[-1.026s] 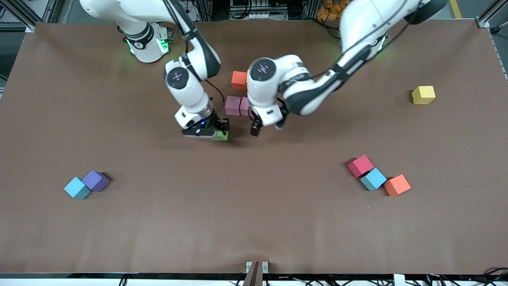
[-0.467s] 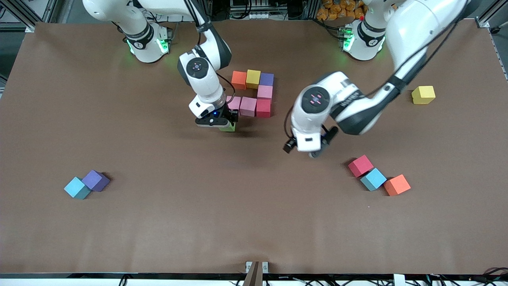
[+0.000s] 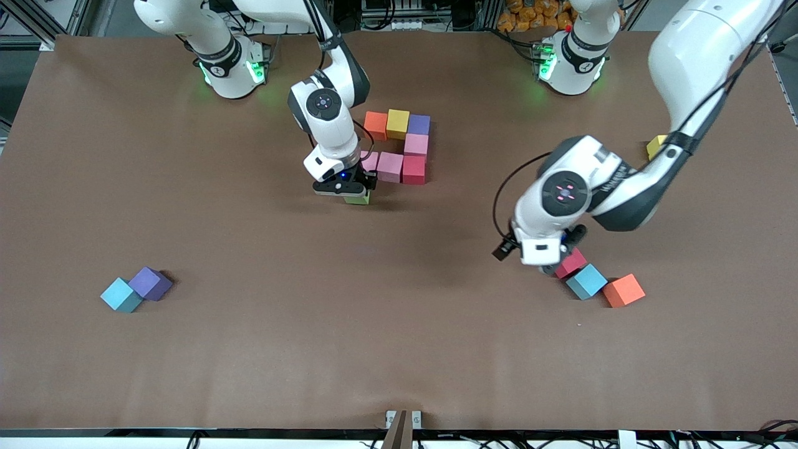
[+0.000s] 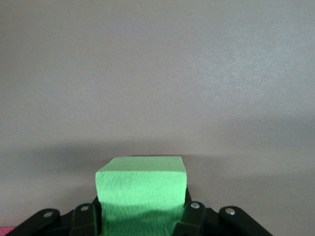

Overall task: Form number 2 with 11 blocks
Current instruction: 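Grasp the red block with the left gripper while the right gripper withdraws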

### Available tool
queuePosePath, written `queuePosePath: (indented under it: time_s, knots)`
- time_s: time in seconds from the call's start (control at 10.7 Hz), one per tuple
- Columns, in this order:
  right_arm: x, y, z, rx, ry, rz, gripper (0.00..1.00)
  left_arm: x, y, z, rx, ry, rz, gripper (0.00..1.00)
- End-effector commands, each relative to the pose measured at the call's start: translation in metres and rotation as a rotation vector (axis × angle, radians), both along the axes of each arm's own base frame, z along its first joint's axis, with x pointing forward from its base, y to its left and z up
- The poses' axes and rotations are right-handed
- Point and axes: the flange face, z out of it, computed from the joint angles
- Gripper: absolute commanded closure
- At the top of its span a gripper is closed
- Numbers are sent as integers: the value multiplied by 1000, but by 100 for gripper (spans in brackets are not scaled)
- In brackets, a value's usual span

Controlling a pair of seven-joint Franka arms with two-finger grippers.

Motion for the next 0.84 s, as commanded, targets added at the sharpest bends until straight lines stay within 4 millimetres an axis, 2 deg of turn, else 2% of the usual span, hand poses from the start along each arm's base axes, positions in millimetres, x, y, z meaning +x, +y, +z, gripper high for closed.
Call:
queuePosePath:
  time_s: [0.0,0.09,0.28,0.37,0.65,0.75]
  knots:
    - [-7,8,0,-2,-6,-38,98,8,40,4,21,6,5,0]
    - [-9,10,-1,0,-9,-43,98,15,65,0,41,20,24,0]
    - [-15,15,-5,-4,-9,-50,98,23,93,-7,26,33,-15,0]
    - [-15,16,-5,0,-12,-57,98,26,103,-13,33,37,-32,0]
    - [-19,18,-13,-7,-22,-54,97,30,111,-26,46,24,-45,0]
    - [-23,21,-16,-10,-24,-51,98,35,120,-36,25,10,-28,0]
